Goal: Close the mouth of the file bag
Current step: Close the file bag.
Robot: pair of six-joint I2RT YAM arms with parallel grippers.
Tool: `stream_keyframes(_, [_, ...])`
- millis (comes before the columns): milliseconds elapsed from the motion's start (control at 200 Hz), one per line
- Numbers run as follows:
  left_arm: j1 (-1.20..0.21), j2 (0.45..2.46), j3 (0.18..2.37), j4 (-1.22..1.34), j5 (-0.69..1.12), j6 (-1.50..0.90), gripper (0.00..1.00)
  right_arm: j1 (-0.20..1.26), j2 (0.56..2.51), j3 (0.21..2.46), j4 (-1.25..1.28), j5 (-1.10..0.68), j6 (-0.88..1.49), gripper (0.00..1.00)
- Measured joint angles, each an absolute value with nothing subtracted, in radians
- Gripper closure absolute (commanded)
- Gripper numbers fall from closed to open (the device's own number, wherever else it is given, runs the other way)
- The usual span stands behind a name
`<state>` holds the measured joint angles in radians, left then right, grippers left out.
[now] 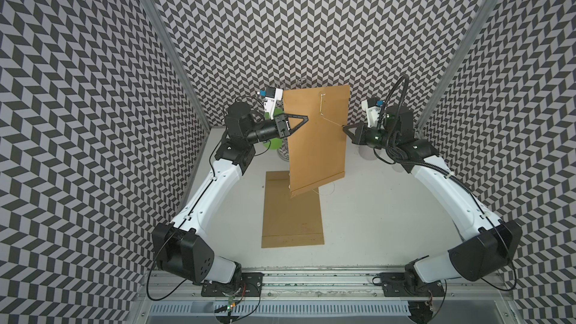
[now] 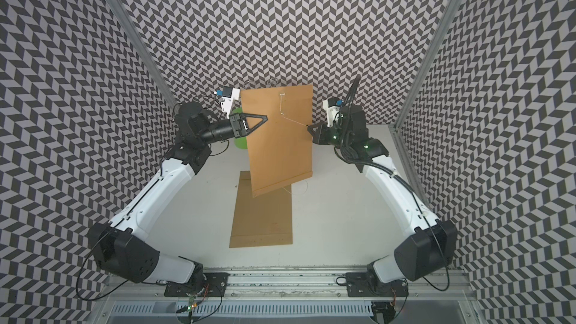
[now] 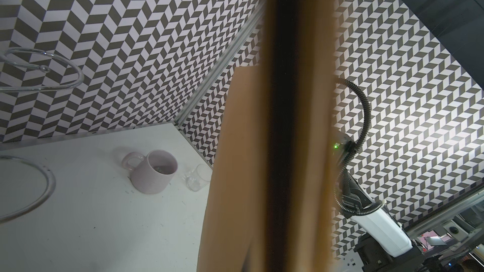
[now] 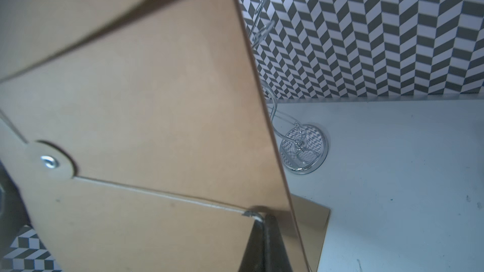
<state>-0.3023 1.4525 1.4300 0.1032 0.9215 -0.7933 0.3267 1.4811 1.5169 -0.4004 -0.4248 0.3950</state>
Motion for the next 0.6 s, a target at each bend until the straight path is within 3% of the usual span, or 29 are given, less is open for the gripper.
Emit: stream_keyframes(601, [-0.302, 1.43, 1.386, 0.016, 0.887, -0.716, 1.0, 0.312, 1.541, 1.774, -0.462, -0.377, 0.374, 1.0])
